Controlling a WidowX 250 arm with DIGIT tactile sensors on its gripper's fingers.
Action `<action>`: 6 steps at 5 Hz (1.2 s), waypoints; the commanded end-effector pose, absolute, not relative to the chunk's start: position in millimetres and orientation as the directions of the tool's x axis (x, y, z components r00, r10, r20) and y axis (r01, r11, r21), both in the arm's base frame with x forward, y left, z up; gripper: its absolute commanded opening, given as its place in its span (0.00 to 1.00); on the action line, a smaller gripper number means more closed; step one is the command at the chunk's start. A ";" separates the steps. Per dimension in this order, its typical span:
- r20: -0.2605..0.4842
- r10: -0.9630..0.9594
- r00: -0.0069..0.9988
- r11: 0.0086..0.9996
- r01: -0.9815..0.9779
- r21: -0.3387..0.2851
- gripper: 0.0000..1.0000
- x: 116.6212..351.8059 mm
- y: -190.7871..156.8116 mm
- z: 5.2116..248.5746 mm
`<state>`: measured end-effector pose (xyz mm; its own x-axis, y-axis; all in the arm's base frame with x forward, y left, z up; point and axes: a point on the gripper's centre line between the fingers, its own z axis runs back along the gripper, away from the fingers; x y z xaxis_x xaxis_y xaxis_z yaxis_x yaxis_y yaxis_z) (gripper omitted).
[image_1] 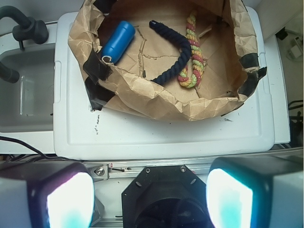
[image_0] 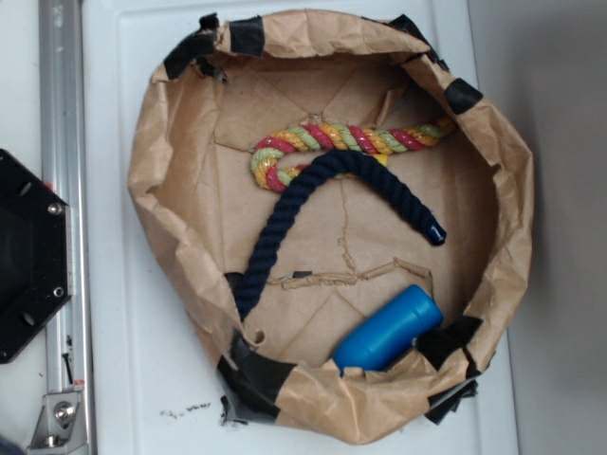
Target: Grab the blue bottle.
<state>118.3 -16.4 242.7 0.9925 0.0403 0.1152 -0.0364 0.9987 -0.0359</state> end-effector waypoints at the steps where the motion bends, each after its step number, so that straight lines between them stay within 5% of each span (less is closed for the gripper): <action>1: 0.115 0.040 0.993 0.999 -0.036 -0.036 1.00 118.3 -16.4 242.7; 2: 0.185 0.294 0.938 0.952 -0.269 -0.145 1.00 149.1 27.4 209.6; 4: -0.052 0.734 0.677 0.614 -0.694 -0.375 1.00 226.9 48.1 172.9; 5: -0.086 0.765 0.638 0.571 -0.735 -0.366 1.00 253.4 29.4 130.3; 6: -0.116 0.726 0.678 0.605 -0.710 -0.360 1.00 252.3 -6.2 91.7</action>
